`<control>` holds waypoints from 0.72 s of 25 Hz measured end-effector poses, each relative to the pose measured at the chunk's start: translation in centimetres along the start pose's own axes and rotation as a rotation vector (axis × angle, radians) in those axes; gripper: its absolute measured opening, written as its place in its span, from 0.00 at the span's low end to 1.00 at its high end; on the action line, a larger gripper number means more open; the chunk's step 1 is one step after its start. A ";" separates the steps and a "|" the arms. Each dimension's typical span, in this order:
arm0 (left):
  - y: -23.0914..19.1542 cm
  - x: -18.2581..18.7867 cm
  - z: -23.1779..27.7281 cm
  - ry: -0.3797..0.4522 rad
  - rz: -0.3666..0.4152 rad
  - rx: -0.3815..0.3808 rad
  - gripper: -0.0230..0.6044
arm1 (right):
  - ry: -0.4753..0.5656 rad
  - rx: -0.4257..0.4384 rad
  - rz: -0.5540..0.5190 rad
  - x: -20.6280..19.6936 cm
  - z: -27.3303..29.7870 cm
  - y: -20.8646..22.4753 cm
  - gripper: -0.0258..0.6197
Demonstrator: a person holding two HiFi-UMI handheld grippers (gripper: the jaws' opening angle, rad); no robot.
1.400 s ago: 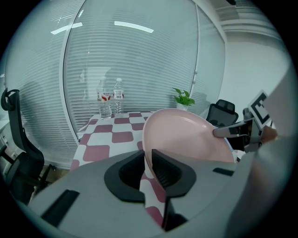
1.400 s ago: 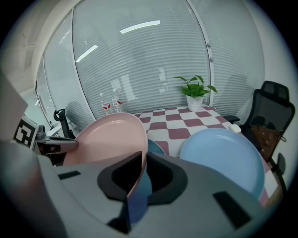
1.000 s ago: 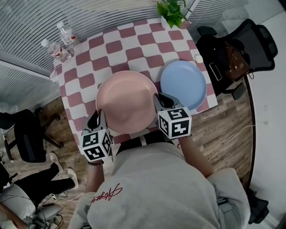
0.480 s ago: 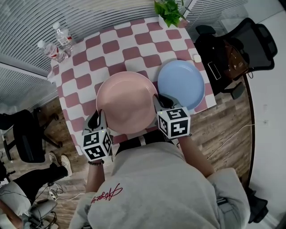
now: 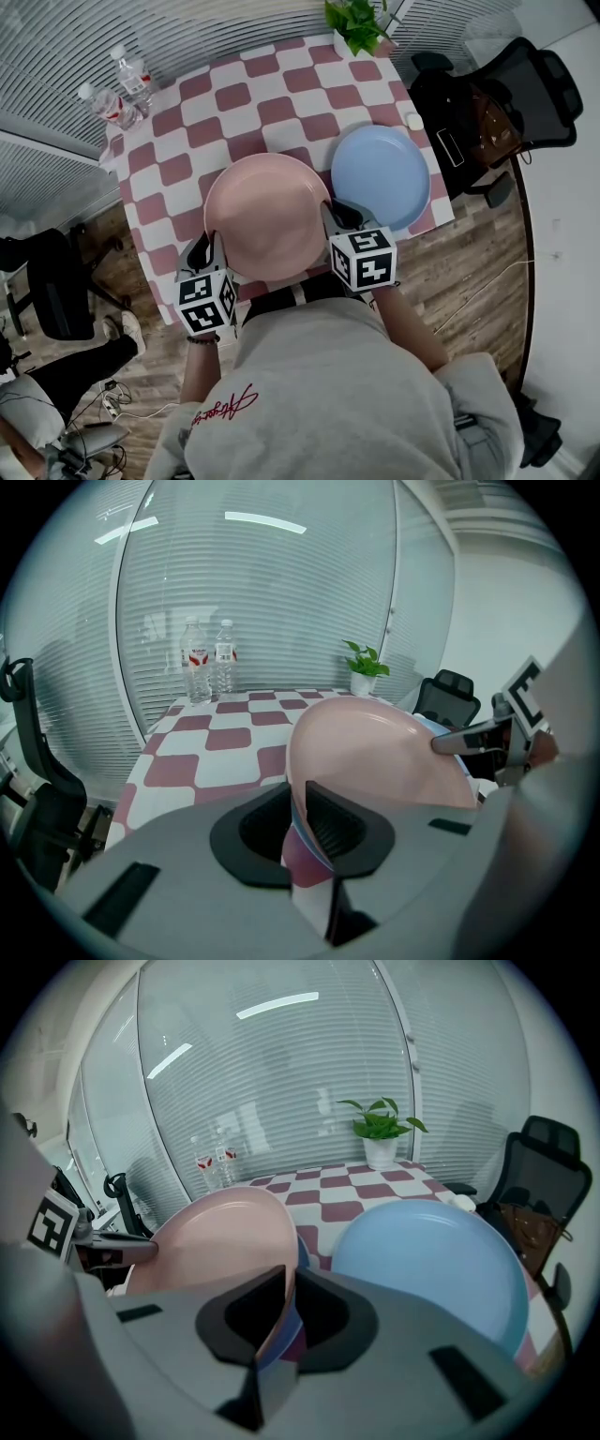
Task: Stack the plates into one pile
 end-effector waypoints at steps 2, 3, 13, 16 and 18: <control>0.0 -0.1 0.0 -0.003 0.002 0.002 0.13 | -0.001 0.001 -0.002 -0.1 0.0 0.0 0.10; 0.0 -0.2 0.1 -0.005 0.002 0.003 0.13 | -0.002 0.000 -0.004 -0.2 0.1 0.0 0.10; -0.1 -0.5 0.1 -0.011 -0.001 0.006 0.13 | -0.009 0.000 -0.020 -0.6 0.4 -0.2 0.10; -0.1 -0.5 0.2 -0.011 0.005 0.007 0.13 | -0.010 -0.007 -0.028 -0.7 0.5 -0.2 0.10; -0.1 -0.5 0.3 -0.012 0.006 0.008 0.13 | -0.013 -0.011 -0.034 -0.8 0.6 -0.2 0.11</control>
Point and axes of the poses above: the fingertips, and each gripper's own axes: z forward along the fingers, y to its right, x out of its top, the point moved 9 cm from there along -z, backward along the fingers, and after that the axes turned 14 degrees about -x, right-handed, at the moved point
